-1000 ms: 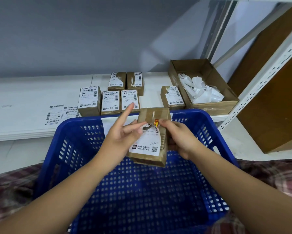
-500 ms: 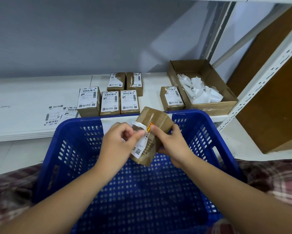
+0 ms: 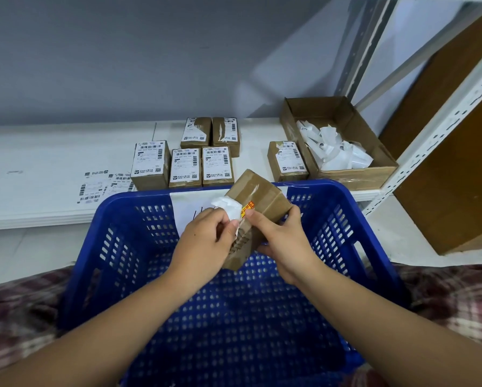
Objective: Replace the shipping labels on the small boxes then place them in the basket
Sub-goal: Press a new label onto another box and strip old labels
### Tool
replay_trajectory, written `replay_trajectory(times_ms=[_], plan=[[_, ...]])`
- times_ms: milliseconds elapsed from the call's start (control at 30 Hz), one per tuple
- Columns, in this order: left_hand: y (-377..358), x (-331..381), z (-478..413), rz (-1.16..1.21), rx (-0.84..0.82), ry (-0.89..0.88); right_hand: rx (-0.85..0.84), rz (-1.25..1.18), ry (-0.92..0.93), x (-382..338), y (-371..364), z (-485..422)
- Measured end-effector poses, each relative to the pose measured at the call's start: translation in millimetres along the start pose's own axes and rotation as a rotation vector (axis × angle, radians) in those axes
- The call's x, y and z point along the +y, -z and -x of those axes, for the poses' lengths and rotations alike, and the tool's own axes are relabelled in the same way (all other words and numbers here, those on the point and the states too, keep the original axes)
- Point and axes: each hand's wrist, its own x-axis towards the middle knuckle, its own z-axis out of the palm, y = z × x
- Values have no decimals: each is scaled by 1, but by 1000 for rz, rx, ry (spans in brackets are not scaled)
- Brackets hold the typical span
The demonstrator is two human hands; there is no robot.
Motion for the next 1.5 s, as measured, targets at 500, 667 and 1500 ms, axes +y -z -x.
replay_trajectory(times_ms=[500,667,1500], plan=[[7,11,2,276,-119,100,-57,155,-26,-10,6,-7],[10,10,2,296,-141,98,-80,175,-49,-12,7,-8],[14,18,6,348,-139,177,-290,124,-189,-1,1,2]])
